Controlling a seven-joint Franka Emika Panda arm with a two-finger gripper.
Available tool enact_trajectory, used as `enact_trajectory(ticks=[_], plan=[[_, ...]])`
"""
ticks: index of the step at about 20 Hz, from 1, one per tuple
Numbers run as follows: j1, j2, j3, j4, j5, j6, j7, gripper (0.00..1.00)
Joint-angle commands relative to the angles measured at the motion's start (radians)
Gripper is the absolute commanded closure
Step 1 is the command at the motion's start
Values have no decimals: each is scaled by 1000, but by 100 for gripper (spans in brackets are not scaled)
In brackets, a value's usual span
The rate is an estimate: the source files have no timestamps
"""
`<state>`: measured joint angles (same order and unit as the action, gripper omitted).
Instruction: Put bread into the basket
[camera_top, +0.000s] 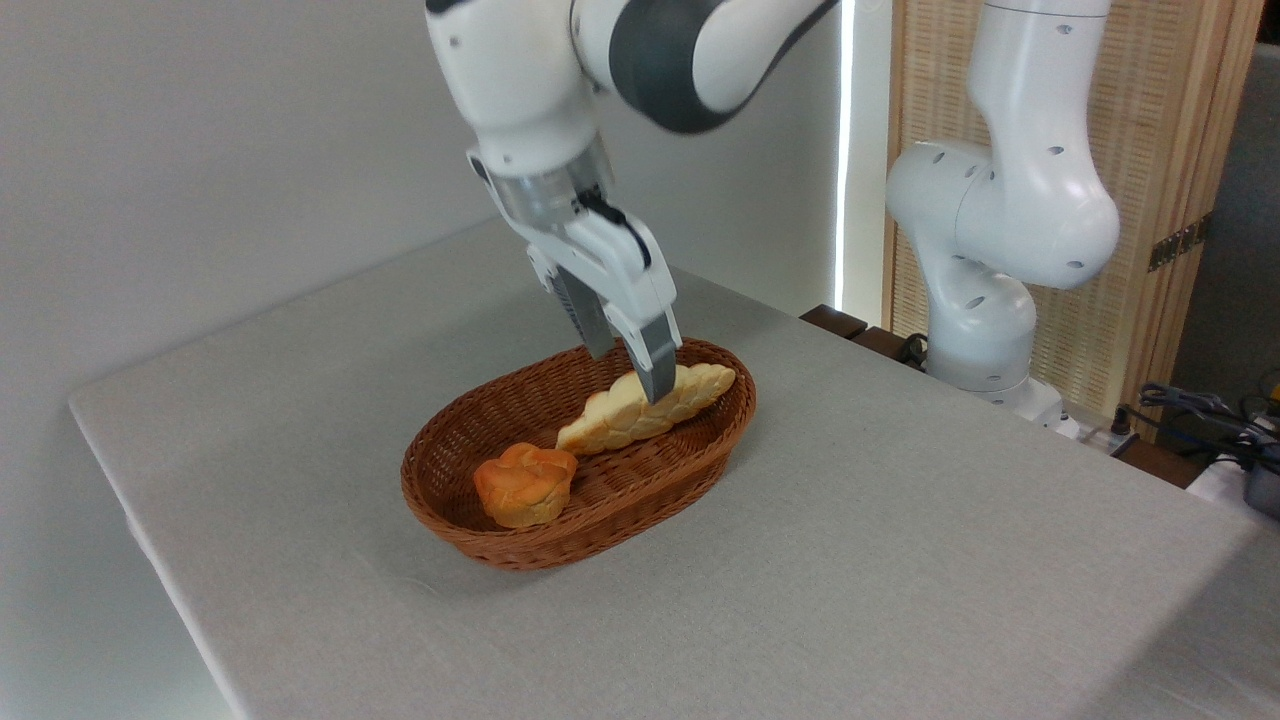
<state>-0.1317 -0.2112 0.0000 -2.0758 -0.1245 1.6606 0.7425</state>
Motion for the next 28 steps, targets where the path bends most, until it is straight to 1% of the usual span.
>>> enact_trajectory(ticks=[1,2,3,4,5,8,9,10,12,13,15,18,21,28], plan=[[21,-16,12,115,86,-4,29,0],[23,-11,18,144,120,5,59,0],[30,-5,20,173,140,10,99,0],[37,3,25,203,144,11,136,0],[37,16,44,230,141,11,152,0],[40,61,63,316,132,11,152,0],[50,79,69,348,128,10,150,0],[69,93,66,368,108,7,147,0],[98,102,69,396,25,1,144,0],[110,107,69,404,2,-5,141,0],[113,115,64,416,-4,-33,129,0],[113,154,52,463,5,-76,29,0],[112,156,34,462,28,-77,24,0],[101,156,17,450,111,-78,21,0]])
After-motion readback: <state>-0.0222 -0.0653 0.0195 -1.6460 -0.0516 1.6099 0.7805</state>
